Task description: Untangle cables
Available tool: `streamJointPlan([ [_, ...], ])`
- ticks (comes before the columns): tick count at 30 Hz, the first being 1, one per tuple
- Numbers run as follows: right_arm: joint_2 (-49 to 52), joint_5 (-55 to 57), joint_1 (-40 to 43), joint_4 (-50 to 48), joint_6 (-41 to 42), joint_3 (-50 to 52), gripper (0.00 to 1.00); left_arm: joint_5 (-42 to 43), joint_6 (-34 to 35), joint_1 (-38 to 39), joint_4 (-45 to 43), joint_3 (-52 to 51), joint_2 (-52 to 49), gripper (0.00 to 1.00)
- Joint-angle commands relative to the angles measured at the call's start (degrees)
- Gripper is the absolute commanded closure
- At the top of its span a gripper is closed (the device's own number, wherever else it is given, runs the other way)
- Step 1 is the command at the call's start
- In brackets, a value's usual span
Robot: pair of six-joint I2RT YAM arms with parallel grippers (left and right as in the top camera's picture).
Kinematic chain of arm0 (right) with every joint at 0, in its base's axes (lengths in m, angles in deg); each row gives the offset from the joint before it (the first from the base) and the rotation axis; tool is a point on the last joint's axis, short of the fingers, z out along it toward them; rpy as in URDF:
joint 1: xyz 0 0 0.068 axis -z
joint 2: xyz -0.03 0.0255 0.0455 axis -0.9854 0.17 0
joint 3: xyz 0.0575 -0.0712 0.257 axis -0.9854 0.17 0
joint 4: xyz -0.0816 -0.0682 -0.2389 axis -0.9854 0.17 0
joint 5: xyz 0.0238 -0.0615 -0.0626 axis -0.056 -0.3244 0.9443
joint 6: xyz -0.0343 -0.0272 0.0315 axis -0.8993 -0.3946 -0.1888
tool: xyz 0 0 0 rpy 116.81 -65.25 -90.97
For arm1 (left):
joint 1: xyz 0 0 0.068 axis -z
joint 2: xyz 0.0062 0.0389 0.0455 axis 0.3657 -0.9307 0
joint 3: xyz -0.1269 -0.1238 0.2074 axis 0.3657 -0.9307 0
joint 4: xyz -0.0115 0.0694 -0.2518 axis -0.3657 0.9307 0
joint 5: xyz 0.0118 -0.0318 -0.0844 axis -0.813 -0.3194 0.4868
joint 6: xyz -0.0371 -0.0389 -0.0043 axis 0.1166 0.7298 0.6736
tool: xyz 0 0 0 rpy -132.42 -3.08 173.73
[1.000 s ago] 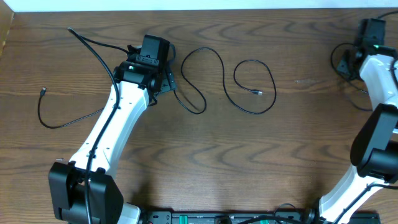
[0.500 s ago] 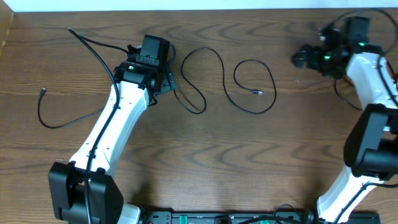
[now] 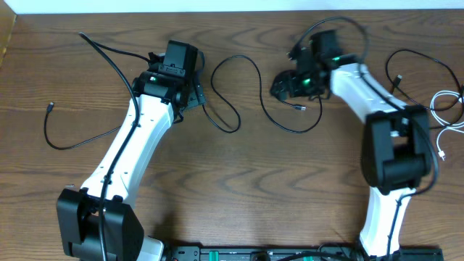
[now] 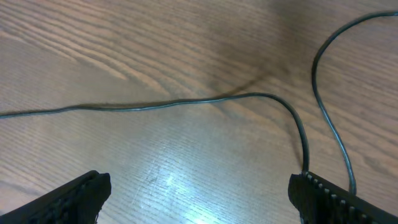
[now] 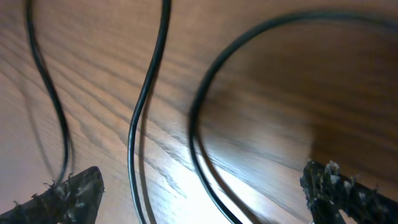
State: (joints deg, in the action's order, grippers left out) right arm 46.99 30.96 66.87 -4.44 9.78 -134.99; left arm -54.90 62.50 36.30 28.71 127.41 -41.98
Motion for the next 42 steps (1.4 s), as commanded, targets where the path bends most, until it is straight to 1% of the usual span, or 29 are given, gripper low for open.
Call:
streamJointPlan([
  [1, 3.91, -0.81, -3.74, -2.34, 2.99, 0.22, 0.04, 0.35, 0.26, 0.02, -3.3, -0.26, -0.74, 0.0],
  [2, 5.01, -1.09, -4.9, -2.47, 5.42, 0.22, 0.09, 1.95, 0.39, 0.02, -4.09, -0.26, -0.74, 0.12],
  [3, 5.68, -1.73, -5.62, -2.62, 6.1, 0.22, 0.12, 2.49, 1.4, 0.02, -3.98, -0.26, -0.74, 0.15],
  [4, 6.12, -2.58, -6.32, -2.69, 6.08, 0.22, 0.16, 2.47, 2.4, 0.02, -3.63, -0.33, -0.76, 0.15],
  [5, 6.67, -3.19, -7.52, -2.86, 6.05, 0.22, 0.24, 2.45, 2.93, 0.0, -3.39, -0.57, -0.76, 0.15],
  [7, 6.75, -2.82, -8.59, -3.15, 6.03, 0.22, 0.33, 2.45, 2.95, -0.04, -3.34, -0.92, -0.76, 0.15],
  [8, 6.75, -1.07, -9.38, -3.48, 6.34, 0.22, 0.44, 2.45, 3.08, -0.04, -3.32, -1.09, -0.76, 0.15],
  [10, 6.75, 3.65, -10.4, -3.32, 9.44, 0.2, 0.48, 2.45, 3.15, -0.04, -3.34, -1.27, -0.76, 0.15],
  [11, 6.75, 6.56, -11.02, -2.89, 11.3, 0.2, 0.51, 2.45, 3.15, -0.04, -3.34, -1.29, -0.76, 0.15],
  [13, 6.75, 9.62, -11.96, -2.23, 12.41, -0.02, 0.54, 2.45, 3.26, -0.04, -3.34, -1.29, -0.76, 0.15],
  [16, 6.75, 17.92, -14.4, 0.37, 15.74, -1.68, 0.73, 2.45, 4.94, -0.07, -3.39, -1.29, -0.76, 0.16],
  [17, 6.75, 20.17, -15.43, 0.59, 15.98, -2.08, 0.82, 2.47, 5.7, -0.33, -3.41, -1.29, -0.76, 0.18],
  [18, 6.75, 21.46, -16.2, 0.59, 15.93, -2.23, 0.88, 2.49, 6.36, -0.87, -3.39, -1.29, -0.74, 0.18],
  [21, 6.75, 23.52, -17.66, 0.63, 15.89, -2.49, 0.99, 2.54, 8.57, -3.76, -2.47, -1.29, -0.74, 0.19],
  [24, 6.75, 23.65, -17.81, 0.57, 15.91, -2.51, 0.99, 2.91, 10.43, -8.66, -0.72, -1.29, -0.74, 0.18],
  [27, 6.75, 22.77, -17.29, 0.55, 15.91, -2.51, 0.99, 2.89, 10.47, -16.04, 0.04, -1.29, -0.74, 0.19],
  [31, 6.75, 22.77, -17.25, 0.61, 15.89, -2.51, 0.99, 2.84, 14.64, -27.15, -0.17, -1.31, -0.76, 0.19],
  [35, 6.75, 22.75, -17.22, 0.72, 15.87, -2.51, 0.99, 2.82, 18.56, -36.54, -0.17, -1.31, -0.76, 0.19],
  [36, 6.75, 22.77, -17.25, 0.72, 15.87, -2.51, 0.99, 2.78, 19.67, -40.0, -0.22, -1.31, -0.79, 0.19],
  [39, 6.75, 22.77, -17.25, 0.63, 15.89, -2.51, 0.99, 2.67, 19.87, -45.57, -0.63, -1.31, -1.22, 0.23],
  [41, 6.75, 22.77, -17.25, 0.63, 15.87, -2.51, 0.99, 2.67, 19.87, -49.27, -0.87, -1.31, -2.21, 0.28],
  [42, 6.75, 22.77, -17.25, 0.63, 15.89, -2.51, 0.99, 2.69, 19.87, -50.62, -1.09, -1.31, -2.95, 0.33],
])
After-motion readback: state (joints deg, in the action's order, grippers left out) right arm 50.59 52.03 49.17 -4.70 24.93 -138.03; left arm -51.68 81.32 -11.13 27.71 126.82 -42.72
